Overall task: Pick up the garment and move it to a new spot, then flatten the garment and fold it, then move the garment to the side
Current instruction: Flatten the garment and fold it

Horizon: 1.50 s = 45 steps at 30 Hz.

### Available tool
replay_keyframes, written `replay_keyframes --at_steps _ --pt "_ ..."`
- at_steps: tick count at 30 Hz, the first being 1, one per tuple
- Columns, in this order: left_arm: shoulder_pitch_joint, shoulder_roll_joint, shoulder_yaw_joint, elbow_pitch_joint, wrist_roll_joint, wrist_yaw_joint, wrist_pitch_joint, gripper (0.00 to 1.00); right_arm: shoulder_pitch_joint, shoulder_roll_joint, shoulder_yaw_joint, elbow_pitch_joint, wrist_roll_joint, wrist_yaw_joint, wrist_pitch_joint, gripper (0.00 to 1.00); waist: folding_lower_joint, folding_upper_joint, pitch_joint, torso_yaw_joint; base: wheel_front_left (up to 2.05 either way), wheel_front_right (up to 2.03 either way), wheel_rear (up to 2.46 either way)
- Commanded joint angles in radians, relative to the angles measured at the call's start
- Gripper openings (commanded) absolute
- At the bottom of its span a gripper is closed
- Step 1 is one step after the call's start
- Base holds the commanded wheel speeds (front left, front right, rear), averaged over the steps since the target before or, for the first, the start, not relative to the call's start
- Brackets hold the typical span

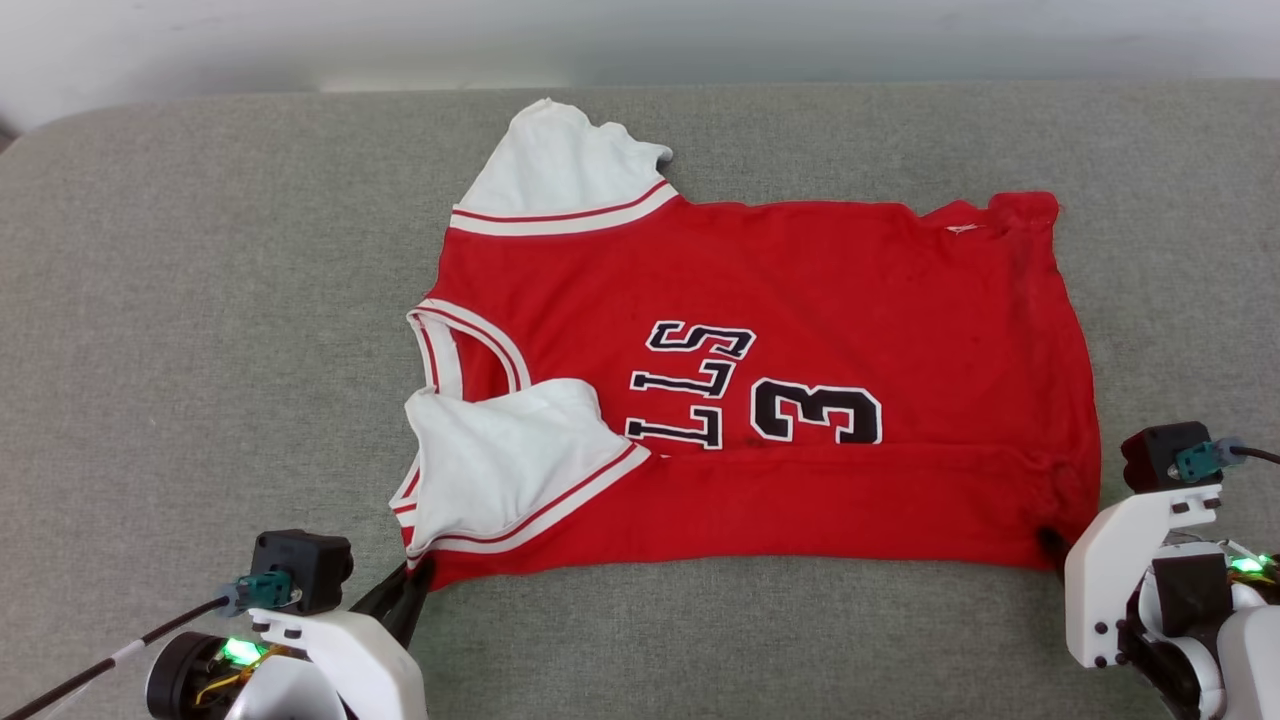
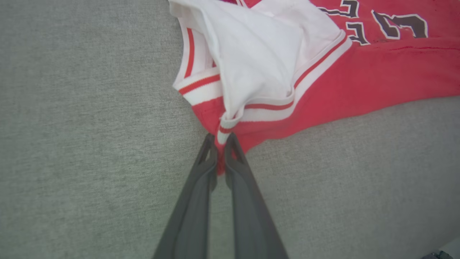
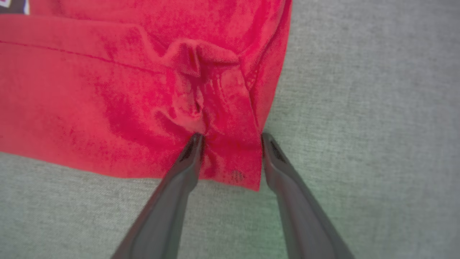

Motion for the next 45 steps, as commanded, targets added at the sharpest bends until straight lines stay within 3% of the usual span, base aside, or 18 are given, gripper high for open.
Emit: replay_keyframes --at_steps 1,11,20,25,31,32,33,40,45 --pt "0.004 0.01 -0.002 0.009 0.007 -0.004 0.007 0.0 0.039 0.015 0.025 0.073 0.01 -0.001 0.015 0.0 0.0001 0.0 -0.005 -0.003 0.0 0.0 0.0" --pt "0.078 0.073 -0.028 0.016 -0.013 -0.004 0.052 0.0 0.06 -0.012 -0.011 0.014 0.043 -0.001 -0.017 0.0 0.0001 0.0 -0.091 -0.037 0.0 0.0 0.0" --pt "0.196 0.141 -0.036 -0.053 -0.035 0.022 0.046 0.0 0.209 -0.027 -0.075 -0.167 0.075 -0.001 0.063 0.0 0.0001 0.0 -0.142 -0.054 0.0 0.0 0.0" --pt "0.218 0.107 -0.054 -0.051 -0.068 -0.01 0.041 0.0 0.283 -0.031 -0.096 -0.252 0.076 -0.001 0.107 0.0 0.0001 0.0 -0.14 -0.057 0.0 0.0 0.0" --pt "0.186 0.071 -0.076 0.018 -0.055 -0.045 0.03 0.0 0.289 -0.021 -0.082 -0.226 0.074 -0.001 0.119 0.0 0.0001 0.0 -0.147 -0.057 0.0 0.0 0.0" --pt "0.182 0.068 -0.077 0.03 -0.046 -0.05 0.02 0.43 0.282 -0.022 -0.078 -0.223 0.072 -0.001 0.108 0.36 0.0001 0.0 -0.149 -0.057 0.0 0.0 0.0" --pt "0.176 0.066 -0.077 0.043 -0.038 -0.055 0.008 1.0 0.275 -0.021 -0.075 -0.215 0.07 -0.001 0.1 1.0 0.0001 0.0 -0.152 -0.056 0.0 0.0 0.0" --pt "0.142 0.018 -0.013 0.072 0.006 -0.067 -0.184 1.0 0.233 -0.035 -0.045 -0.213 0.084 -0.001 -0.007 1.0 0.0001 0.0 -0.181 -0.05 0.0 0.0 0.0" --pt "0.122 -0.005 0.044 0.079 0.038 -0.068 -0.331 1.0 0.194 -0.04 -0.035 -0.237 0.088 -0.001 -0.156 1.0 0.0001 0.0 -0.205 -0.052 0.0 0.0 0.0"
